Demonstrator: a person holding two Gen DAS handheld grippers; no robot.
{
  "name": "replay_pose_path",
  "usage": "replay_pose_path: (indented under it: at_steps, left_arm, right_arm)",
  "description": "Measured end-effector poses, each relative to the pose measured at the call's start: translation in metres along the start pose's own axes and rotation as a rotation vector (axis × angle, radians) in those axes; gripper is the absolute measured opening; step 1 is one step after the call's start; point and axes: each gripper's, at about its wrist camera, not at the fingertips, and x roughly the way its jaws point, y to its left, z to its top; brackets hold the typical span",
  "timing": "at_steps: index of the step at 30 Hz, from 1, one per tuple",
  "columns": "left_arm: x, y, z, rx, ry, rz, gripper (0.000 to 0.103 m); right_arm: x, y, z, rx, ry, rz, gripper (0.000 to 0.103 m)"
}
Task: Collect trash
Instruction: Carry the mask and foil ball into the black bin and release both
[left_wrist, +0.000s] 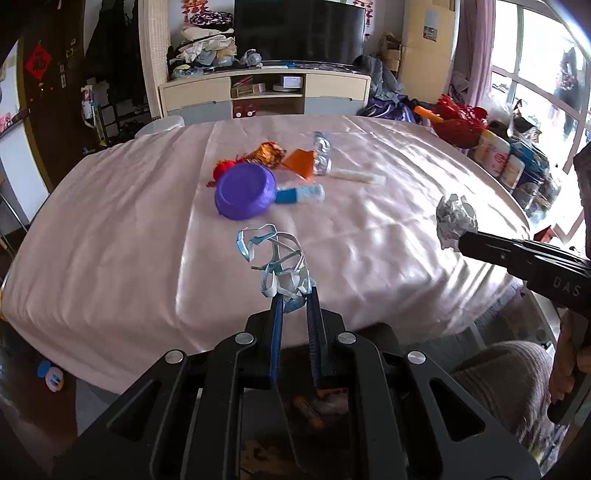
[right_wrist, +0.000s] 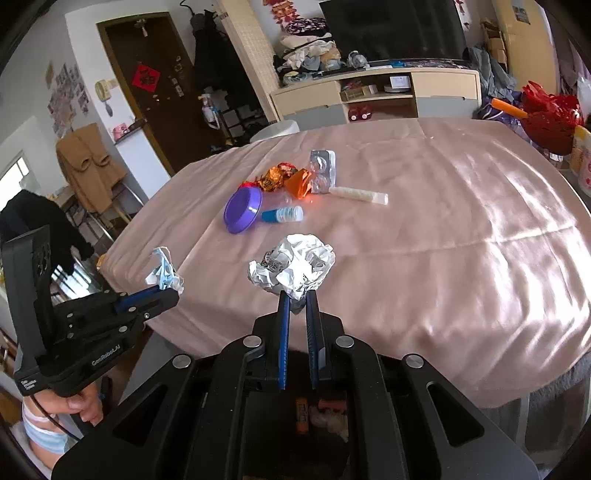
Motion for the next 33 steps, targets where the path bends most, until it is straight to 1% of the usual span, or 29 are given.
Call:
replay_pose_path:
  at_steps: [7, 10, 14, 22, 28, 33]
  left_arm:
    - [-0.016, -0.013, -0.038, -0.019, 0.014, -0.022, 0.012]
    - [-0.014, -0.014, -0.053, -0.030, 0.033, -0.043, 0.012]
    - [-0.005, -0.016, -0.073, -0.038, 0.073, -0.067, 0.012]
    - [0.023, -0.036, -0.111, -0.052, 0.162, -0.123, 0.012]
    - [0.047, -0.047, -0.136, -0.050, 0.238, -0.151, 0.012]
    - [0.055, -0.046, -0.142, -0.060, 0.258, -0.153, 0.012]
  right_arm:
    - [-0.008, -0.007, -0.027, 0.009, 0.024, -0.019, 0.010]
    - [-0.006, -0.011, -0.040, 0.019, 0.047, -0.025, 0.010]
    - [0.001, -0.014, -0.060, 0.037, 0.076, -0.034, 0.010]
    - [0.024, -0.023, -0.105, 0.099, 0.157, -0.035, 0.010]
    - [0.040, -0.018, -0.121, 0.076, 0.223, -0.061, 0.010]
    - [0.052, -0.015, -0.123, 0.065, 0.260, -0.067, 0.010]
